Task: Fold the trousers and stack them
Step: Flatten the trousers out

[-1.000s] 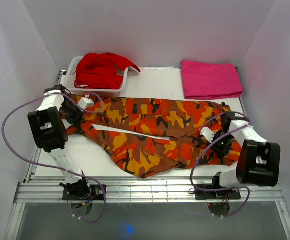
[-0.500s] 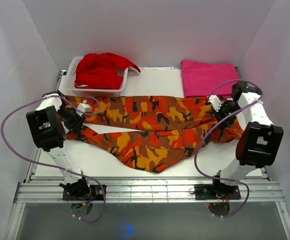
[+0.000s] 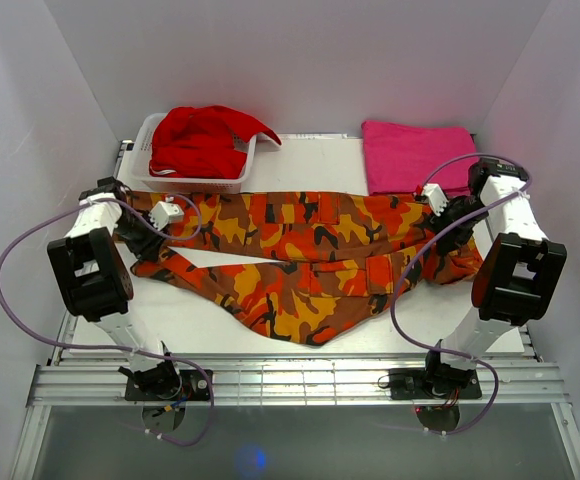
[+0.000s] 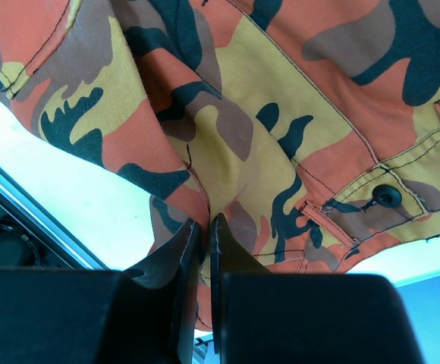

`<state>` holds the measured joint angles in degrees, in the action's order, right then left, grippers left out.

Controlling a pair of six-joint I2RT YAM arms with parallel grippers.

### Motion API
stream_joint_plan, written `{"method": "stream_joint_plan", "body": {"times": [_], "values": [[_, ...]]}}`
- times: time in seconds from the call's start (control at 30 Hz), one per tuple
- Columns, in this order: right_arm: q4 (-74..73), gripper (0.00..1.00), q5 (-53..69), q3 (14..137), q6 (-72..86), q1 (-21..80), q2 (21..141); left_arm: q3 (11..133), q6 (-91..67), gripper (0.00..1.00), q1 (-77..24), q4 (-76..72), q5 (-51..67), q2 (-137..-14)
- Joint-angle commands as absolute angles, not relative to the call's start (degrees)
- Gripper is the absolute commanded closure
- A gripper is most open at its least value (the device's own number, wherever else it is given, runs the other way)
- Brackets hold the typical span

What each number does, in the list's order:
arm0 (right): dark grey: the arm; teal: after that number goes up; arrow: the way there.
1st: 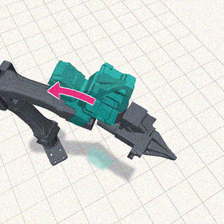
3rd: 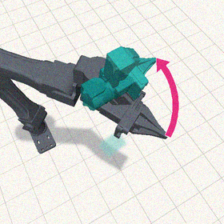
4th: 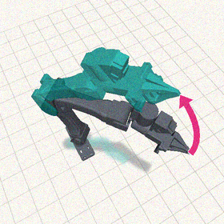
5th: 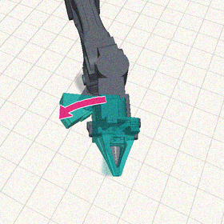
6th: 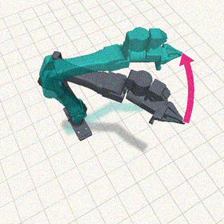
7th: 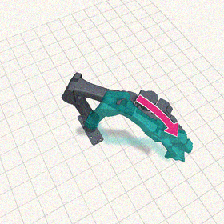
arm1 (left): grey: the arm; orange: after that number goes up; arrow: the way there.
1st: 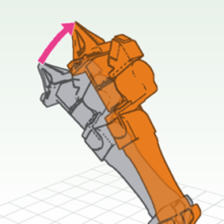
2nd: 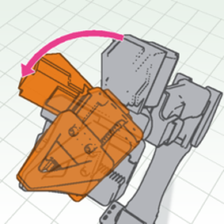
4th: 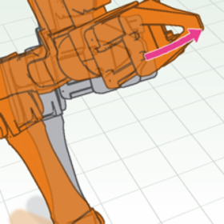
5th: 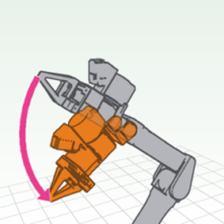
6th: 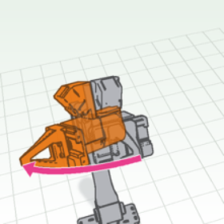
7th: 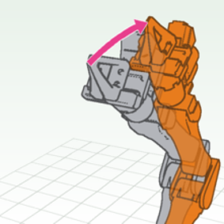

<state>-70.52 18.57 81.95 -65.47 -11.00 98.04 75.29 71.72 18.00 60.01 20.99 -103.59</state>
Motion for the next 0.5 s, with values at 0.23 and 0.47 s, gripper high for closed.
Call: {"method": "stream_joint_plan", "body": {"times": [0.23, 0.47], "values": [[-71.28, 0.92, 20.74, 83.85, -63.72, -11.78, 98.88, 67.42, 91.37, 0.5, 18.46, 51.53, 20.39, -94.4], [-71.45, 0.92, 20.57, 83.5, -63.46, -11.78, 99.14, 60.47, 106.15, 0.42, 18.72, 45.45, 21.36, -90.26]]}}
